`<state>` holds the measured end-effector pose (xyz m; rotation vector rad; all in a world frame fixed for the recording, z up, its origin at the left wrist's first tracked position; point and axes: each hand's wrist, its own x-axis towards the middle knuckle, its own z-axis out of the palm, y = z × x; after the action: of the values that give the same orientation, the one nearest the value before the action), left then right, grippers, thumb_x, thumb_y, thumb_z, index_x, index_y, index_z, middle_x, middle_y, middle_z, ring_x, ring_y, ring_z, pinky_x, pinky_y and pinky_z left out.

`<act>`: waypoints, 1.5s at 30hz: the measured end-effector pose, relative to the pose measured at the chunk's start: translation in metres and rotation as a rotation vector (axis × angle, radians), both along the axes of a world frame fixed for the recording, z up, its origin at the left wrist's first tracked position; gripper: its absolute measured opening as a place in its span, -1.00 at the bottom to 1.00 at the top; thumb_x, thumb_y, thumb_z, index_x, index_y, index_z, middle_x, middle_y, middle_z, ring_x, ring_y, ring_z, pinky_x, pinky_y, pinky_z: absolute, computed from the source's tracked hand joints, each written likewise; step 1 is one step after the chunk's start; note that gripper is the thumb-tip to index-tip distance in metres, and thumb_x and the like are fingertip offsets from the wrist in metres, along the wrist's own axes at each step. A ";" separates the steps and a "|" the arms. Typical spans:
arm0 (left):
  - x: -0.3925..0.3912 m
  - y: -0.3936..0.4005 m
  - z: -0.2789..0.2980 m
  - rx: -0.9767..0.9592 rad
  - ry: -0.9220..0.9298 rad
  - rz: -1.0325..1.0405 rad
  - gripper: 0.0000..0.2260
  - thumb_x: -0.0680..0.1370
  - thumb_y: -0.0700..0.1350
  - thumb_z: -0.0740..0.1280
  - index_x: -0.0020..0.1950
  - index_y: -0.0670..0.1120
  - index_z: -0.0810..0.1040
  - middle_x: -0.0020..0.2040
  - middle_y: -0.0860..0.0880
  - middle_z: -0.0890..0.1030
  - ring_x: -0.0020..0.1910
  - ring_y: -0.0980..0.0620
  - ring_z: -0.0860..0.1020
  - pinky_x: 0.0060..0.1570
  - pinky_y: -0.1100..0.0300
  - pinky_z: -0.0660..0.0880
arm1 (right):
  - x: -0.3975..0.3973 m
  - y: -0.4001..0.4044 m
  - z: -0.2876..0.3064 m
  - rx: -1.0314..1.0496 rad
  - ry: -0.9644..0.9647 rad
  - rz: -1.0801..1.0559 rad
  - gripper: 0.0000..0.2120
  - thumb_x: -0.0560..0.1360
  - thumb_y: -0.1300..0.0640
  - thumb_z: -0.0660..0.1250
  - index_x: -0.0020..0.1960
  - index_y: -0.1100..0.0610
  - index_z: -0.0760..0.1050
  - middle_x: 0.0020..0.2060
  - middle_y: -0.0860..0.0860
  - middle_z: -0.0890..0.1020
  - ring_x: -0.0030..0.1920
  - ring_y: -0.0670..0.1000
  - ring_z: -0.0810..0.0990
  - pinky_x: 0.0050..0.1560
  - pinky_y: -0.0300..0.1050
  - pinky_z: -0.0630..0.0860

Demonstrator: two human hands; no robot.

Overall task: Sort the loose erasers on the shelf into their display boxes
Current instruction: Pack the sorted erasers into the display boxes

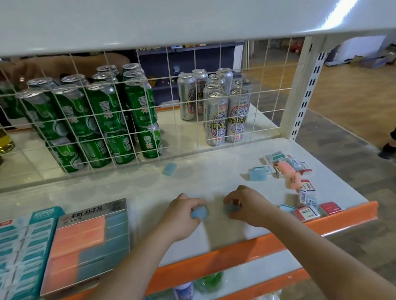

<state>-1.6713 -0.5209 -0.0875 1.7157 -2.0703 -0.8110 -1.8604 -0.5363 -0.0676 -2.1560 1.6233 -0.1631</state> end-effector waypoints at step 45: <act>0.017 0.005 0.011 0.005 0.475 0.313 -0.84 0.52 -0.31 0.30 0.05 -0.15 0.58 -0.23 0.00 0.46 -0.33 0.14 0.42 -0.50 0.48 0.38 | -0.005 0.010 0.006 -0.062 -0.474 -0.263 -0.77 0.49 0.31 0.23 0.04 0.04 0.51 -0.21 0.01 0.56 -0.19 0.02 0.56 -0.12 -0.22 0.47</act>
<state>-1.6548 -0.5164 -0.0767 1.6000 -1.4489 -1.0012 -1.8654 -0.5261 -0.0618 -1.7557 1.6142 -0.7510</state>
